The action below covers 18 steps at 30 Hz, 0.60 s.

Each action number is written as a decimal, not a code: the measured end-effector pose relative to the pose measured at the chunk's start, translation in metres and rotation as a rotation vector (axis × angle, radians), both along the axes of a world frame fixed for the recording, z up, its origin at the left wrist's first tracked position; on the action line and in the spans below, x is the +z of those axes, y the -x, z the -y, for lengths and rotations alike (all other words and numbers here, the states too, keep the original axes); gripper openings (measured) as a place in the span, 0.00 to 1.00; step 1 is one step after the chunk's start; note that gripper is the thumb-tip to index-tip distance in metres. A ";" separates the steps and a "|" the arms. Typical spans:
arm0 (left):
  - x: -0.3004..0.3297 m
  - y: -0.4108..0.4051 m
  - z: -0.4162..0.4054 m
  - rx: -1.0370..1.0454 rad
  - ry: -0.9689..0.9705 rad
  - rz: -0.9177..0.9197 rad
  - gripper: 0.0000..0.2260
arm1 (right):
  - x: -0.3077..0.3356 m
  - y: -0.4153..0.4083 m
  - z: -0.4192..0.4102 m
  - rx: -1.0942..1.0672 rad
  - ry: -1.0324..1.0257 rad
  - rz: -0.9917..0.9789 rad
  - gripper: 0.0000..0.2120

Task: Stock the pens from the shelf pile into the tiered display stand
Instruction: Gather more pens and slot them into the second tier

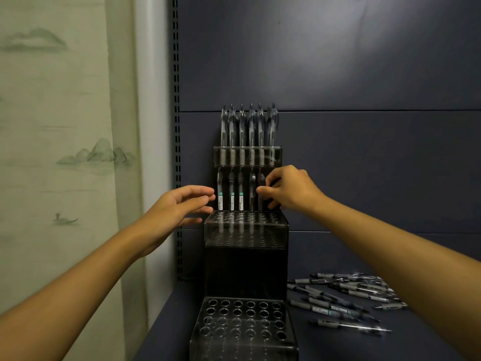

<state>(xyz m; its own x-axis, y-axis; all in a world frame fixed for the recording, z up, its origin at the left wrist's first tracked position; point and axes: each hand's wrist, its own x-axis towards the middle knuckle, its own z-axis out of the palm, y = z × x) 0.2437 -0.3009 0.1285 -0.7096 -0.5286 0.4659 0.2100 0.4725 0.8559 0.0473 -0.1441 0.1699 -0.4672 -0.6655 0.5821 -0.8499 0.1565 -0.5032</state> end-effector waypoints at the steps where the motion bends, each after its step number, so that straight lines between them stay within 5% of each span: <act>1: 0.000 0.000 -0.001 -0.001 0.008 0.007 0.09 | -0.001 0.000 0.001 -0.014 -0.022 -0.014 0.10; 11: 0.025 -0.004 -0.026 0.013 0.311 -0.098 0.09 | 0.001 0.003 -0.030 0.027 0.090 -0.037 0.11; 18: 0.046 0.056 -0.089 -0.059 0.657 0.081 0.08 | -0.018 0.031 -0.090 -0.055 -0.029 -0.187 0.09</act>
<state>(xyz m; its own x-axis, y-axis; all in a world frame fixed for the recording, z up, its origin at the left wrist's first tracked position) 0.1881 -0.2121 0.1745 -0.7750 -0.1122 0.6219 0.1981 0.8914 0.4076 0.0161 -0.0541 0.1524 -0.3885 -0.6596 0.6434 -0.9180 0.2171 -0.3318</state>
